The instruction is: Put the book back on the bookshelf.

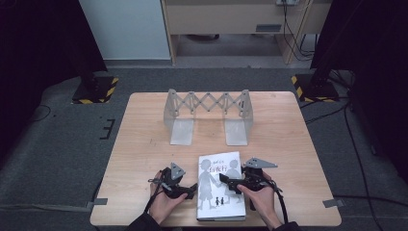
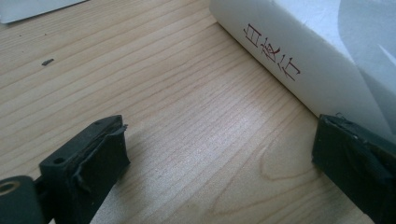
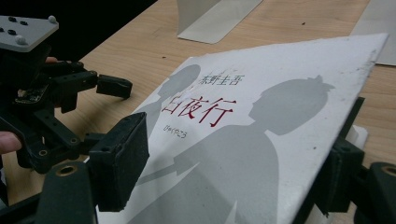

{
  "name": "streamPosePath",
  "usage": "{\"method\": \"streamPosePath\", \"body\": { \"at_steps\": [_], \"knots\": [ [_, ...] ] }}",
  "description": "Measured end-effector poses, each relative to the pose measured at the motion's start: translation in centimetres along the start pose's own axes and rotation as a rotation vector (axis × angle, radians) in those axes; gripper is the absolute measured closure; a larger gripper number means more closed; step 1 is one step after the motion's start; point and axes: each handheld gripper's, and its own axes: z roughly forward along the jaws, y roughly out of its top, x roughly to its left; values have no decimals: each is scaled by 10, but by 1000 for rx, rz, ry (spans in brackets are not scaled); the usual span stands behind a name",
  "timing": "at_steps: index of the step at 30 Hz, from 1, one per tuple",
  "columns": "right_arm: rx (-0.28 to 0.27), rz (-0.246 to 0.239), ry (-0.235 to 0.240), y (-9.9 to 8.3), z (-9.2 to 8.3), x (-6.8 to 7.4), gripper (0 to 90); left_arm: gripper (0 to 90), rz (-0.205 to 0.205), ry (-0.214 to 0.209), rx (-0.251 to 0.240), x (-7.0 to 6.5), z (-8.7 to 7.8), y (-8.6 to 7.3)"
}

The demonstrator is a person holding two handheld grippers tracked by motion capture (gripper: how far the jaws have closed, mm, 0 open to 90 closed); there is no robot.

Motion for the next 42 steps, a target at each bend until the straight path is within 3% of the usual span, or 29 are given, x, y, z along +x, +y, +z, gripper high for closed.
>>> {"method": "streamPosePath", "body": {
  "at_steps": [3,8,12,16,18,19,21,26,42],
  "knots": [
    [-4,2,5,0,2,0,231,65,-3,1,-11,2,-1,-1],
    [-24,30,59,-3,9,3,238,148,-2,0,-24,6,-4,-1],
    [-23,39,58,-3,9,2,263,189,-24,-13,-30,10,-6,-2],
    [-22,37,44,-3,8,2,306,224,-58,-39,-68,14,-9,-1],
    [-14,56,46,-2,6,1,348,229,-78,-56,-113,16,-14,1],
    [-14,56,46,-2,6,1,348,229,-78,-56,-113,16,-14,1],
    [-8,72,49,-1,5,-1,392,229,-104,-90,-167,17,-18,4],
    [-5,92,48,-2,4,-3,441,225,-105,-118,-212,18,-21,6],
    [-4,172,66,0,1,-8,564,212,-114,-176,-255,12,-19,15]
  ]
}}
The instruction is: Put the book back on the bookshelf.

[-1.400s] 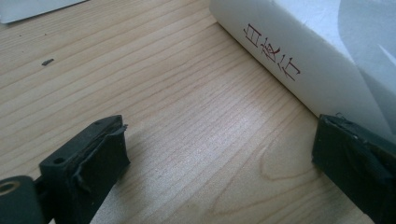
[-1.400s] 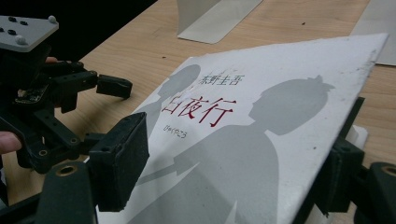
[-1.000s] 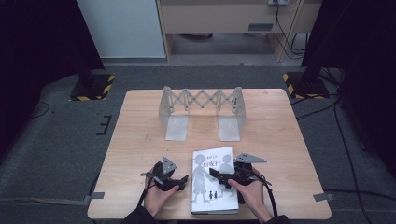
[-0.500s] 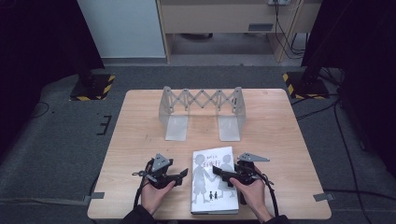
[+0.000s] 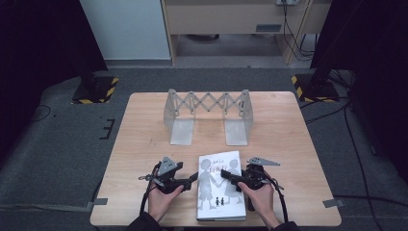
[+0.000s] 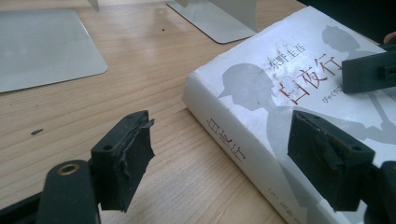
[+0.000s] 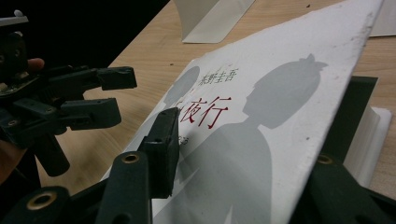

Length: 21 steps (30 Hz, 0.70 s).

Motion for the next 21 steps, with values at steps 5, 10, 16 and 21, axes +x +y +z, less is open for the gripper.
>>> {"method": "streamPosePath", "body": {
  "at_steps": [5,10,16,21],
  "knots": [
    [-7,9,6,1,-1,0,590,207,5,-25,-5,-3,2,2],
    [-22,5,6,2,-3,3,616,202,1,-52,-10,-5,3,2],
    [-35,13,16,5,-7,6,652,199,-8,-95,-6,-8,6,2],
    [-46,7,29,8,-11,7,682,190,-13,-117,4,-9,7,1]
  ]
}}
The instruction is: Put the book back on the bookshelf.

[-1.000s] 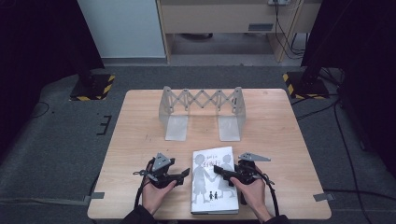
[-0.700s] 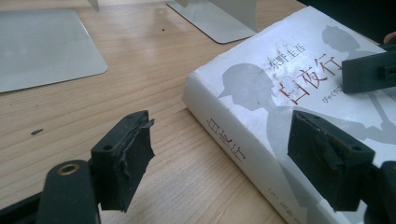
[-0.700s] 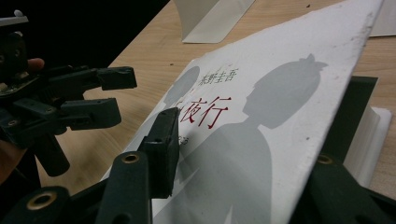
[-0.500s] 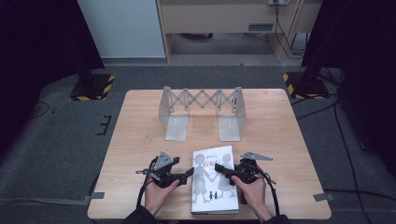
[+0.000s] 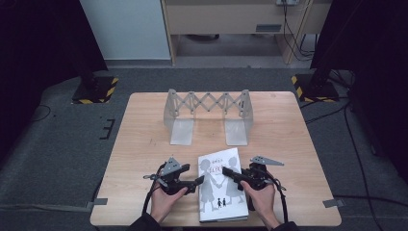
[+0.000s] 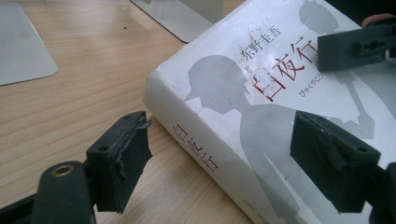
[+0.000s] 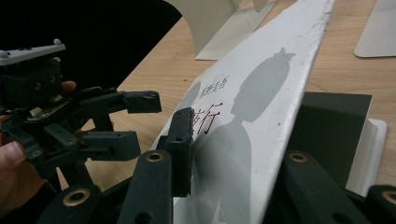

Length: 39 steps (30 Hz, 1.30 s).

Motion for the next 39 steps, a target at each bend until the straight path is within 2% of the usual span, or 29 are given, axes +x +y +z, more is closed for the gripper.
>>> {"method": "streamPosePath", "body": {
  "at_steps": [6,15,19,23,25,26,28,35,39],
  "knots": [
    [-9,20,18,3,-4,2,698,174,-4,-16,16,0,3,-1],
    [-25,-5,41,7,-9,6,728,152,-5,-37,24,-3,8,-3],
    [-36,-21,58,8,-11,8,741,125,-32,-62,7,-2,9,-4],
    [-47,-22,78,9,-13,11,778,64,-39,-90,-6,-2,10,-4],
    [-48,-20,81,10,-14,11,785,46,-59,-115,-10,-2,13,-6],
    [-53,-20,90,10,-15,12,799,24,-75,-143,-14,-2,14,-7],
    [-54,-19,96,11,-16,13,804,0,-76,-156,-19,-3,16,-8],
    [-62,-27,103,12,-19,13,810,0,-85,-168,-34,-4,17,-9],
    [-66,-36,112,13,-21,13,813,0,-118,-188,-42,-4,19,-11]
  ]
}}
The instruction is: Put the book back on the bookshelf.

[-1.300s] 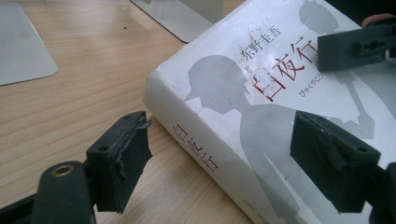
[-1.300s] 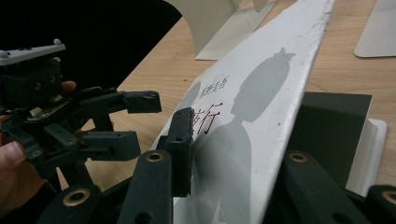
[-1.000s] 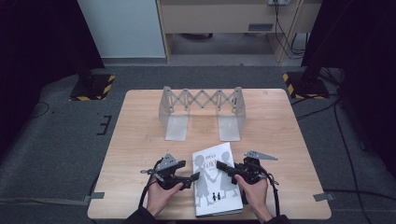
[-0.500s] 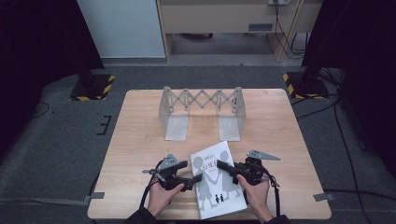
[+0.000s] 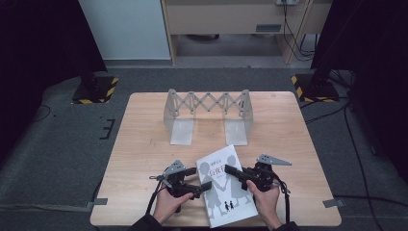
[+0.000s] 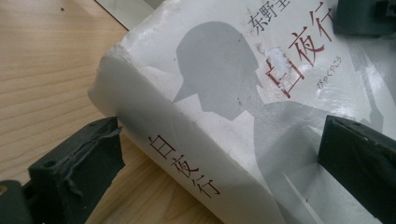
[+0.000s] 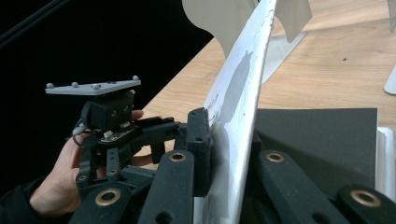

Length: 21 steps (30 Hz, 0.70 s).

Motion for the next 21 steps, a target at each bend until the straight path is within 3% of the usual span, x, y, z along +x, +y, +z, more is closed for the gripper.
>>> {"method": "streamPosePath", "body": {
  "at_steps": [4,6,8,12,17,21],
  "knots": [
    [-10,-13,17,1,-2,0,816,0,-37,-30,-7,1,1,-1],
    [-17,-31,38,2,-4,0,818,0,-66,-64,-10,3,1,-2],
    [-17,-35,54,3,-5,1,820,0,-75,-98,-6,4,2,-3],
    [-14,-47,68,4,-4,2,819,0,-80,-125,9,3,4,-3],
    [6,-6,54,2,-1,-7,800,2,-101,-115,39,6,7,-3],
    [20,-41,7,-1,2,-11,732,9,-102,-107,55,8,8,-4]
  ]
}}
